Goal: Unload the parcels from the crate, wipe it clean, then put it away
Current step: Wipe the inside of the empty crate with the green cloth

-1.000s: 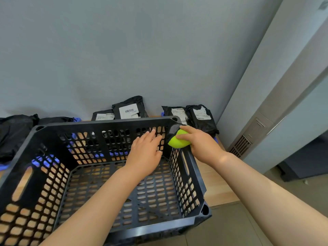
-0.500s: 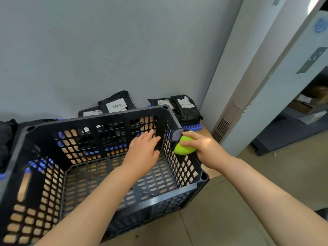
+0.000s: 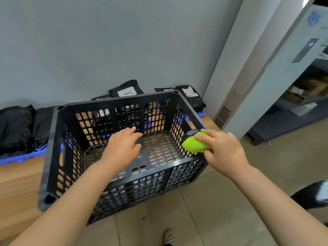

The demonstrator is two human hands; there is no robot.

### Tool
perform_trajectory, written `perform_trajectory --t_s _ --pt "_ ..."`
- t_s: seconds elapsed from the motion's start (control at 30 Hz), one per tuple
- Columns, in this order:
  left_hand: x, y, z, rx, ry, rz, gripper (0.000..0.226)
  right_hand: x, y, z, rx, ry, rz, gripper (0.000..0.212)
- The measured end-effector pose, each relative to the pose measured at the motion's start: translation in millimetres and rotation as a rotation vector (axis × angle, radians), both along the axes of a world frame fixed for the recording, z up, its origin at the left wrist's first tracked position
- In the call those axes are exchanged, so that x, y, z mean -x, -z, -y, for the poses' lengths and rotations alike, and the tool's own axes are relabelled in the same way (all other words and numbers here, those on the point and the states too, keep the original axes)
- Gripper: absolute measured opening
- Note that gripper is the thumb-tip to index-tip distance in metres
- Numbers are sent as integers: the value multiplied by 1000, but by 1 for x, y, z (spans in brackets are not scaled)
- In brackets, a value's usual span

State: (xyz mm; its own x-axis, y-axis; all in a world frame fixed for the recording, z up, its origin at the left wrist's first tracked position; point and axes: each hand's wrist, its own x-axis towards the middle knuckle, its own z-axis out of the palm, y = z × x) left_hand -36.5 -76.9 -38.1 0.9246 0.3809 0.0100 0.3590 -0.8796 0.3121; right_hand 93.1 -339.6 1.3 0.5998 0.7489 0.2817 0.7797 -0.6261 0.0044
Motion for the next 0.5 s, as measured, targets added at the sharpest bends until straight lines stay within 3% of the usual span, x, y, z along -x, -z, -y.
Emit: perform_trajectory --t_s 0.3,0.5 --pt "81 -10 -65 -161 -172 -56 42 76 44 -33 -151 -31 -248 40" --pt "119 -6 -85 -144 -215 -113 40 135 56 -77 -97 -185 -166 45"
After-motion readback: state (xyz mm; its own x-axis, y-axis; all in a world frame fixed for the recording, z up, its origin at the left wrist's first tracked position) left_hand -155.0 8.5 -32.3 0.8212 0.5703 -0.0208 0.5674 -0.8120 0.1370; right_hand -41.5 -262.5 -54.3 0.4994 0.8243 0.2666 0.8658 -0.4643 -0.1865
